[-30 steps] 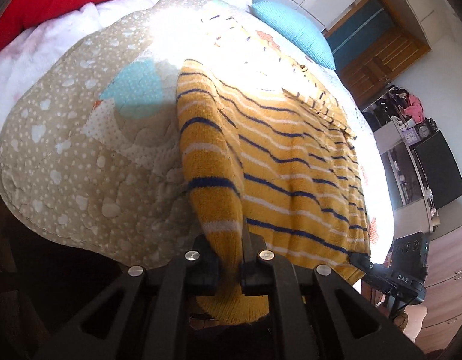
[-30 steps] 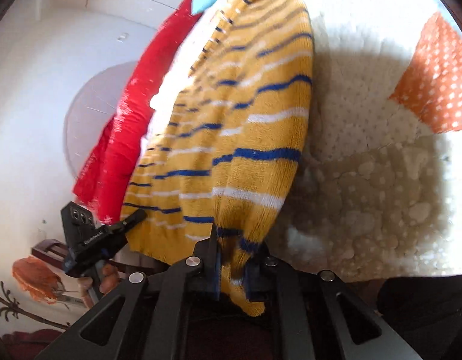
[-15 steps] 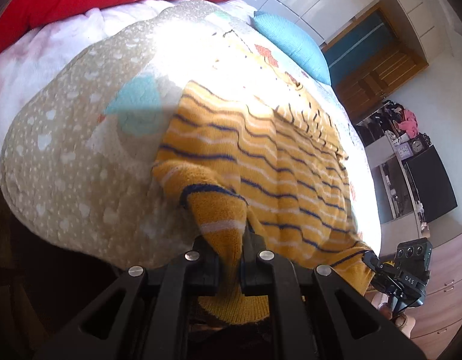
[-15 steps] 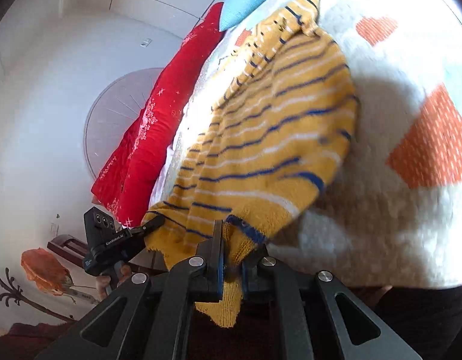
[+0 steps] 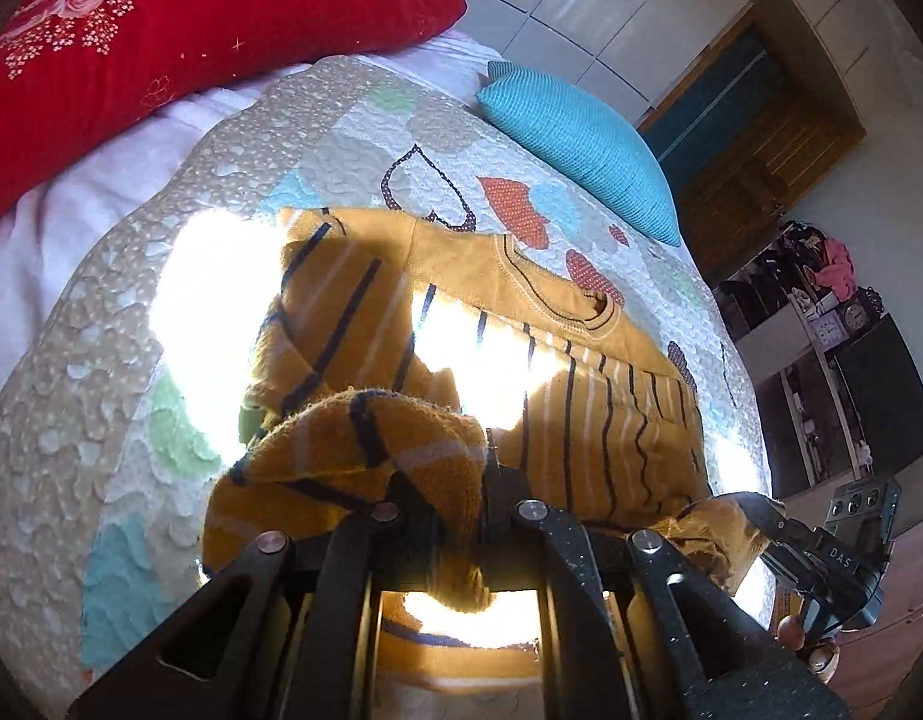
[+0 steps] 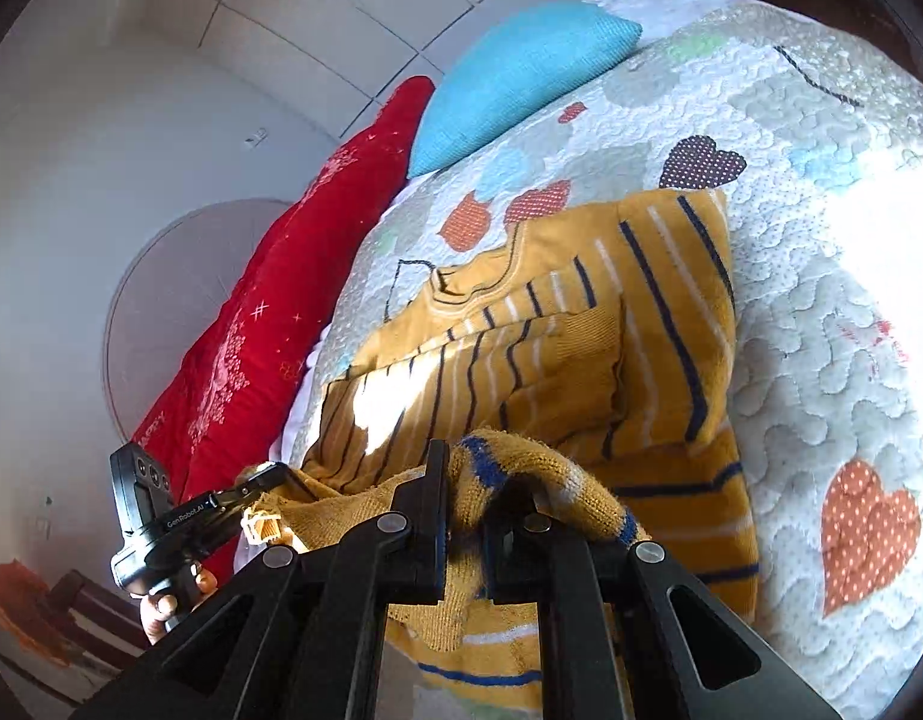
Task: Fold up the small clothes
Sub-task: 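Fold the held hem up over the body toward the collar with both tools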
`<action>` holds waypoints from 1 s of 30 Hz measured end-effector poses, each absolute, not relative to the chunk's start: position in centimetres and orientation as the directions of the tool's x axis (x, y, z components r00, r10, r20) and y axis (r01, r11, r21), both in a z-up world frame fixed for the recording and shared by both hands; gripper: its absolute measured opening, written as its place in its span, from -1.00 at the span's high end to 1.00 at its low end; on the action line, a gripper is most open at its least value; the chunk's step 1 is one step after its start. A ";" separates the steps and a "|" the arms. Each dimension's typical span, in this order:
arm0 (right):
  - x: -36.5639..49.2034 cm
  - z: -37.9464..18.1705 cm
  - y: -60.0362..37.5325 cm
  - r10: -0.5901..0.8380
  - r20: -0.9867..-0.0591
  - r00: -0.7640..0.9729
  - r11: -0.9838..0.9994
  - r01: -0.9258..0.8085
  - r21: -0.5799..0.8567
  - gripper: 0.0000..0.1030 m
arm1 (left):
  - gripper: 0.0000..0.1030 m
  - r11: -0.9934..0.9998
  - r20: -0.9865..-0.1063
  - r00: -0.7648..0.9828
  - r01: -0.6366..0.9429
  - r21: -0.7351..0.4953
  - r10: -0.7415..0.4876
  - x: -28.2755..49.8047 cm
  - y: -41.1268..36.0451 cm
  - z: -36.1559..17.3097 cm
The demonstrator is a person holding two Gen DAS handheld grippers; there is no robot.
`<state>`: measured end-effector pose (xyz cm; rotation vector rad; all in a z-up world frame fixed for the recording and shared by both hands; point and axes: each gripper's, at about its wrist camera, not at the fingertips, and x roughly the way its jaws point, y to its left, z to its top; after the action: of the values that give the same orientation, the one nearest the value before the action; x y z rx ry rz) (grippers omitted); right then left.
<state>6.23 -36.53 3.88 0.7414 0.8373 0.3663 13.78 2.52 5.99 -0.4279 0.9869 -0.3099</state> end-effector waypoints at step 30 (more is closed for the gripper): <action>18.2 2.9 -40.2 0.447 -0.595 0.668 0.741 0.097 0.665 -0.31 | -0.37 0.650 -0.628 0.580 -0.210 -0.730 -0.519 27.1 9.5 2.6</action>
<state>18.20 -40.17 2.94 0.7277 0.8318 0.2181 27.08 9.49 2.62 -0.8756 0.9642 -0.2107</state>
